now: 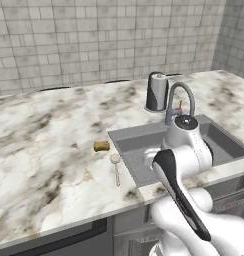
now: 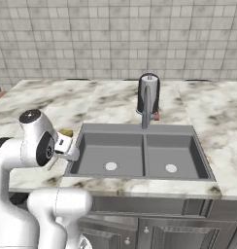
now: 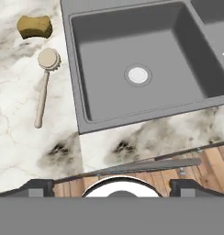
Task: Locate and retrieve the sponge and dish brush from the cabinet. Place them next to the sink.
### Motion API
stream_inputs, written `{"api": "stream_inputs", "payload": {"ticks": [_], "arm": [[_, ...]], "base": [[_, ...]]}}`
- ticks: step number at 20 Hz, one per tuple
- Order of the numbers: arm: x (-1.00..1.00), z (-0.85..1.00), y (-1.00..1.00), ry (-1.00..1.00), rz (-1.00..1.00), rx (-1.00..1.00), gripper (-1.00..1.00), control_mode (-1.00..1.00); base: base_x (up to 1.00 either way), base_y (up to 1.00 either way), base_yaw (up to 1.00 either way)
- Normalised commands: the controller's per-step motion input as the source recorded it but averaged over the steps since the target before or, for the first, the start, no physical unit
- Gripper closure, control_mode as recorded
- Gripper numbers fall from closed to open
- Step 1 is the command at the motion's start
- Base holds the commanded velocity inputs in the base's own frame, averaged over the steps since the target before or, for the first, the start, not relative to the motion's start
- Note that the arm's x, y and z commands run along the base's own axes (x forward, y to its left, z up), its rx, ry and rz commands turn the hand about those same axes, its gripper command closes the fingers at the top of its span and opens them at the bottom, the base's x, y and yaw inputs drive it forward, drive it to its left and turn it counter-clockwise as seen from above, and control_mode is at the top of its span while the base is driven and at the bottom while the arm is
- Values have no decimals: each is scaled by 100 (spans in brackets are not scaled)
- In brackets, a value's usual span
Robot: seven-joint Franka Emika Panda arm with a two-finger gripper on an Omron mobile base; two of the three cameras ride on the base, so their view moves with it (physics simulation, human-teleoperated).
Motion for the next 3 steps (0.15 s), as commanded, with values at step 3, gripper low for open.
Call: {"api": "stream_inputs", "payload": {"ticks": [3], "arm": [[-54,-3,-65,-16,0,4,-100,-100]], "base": [[0,0,0]]}}
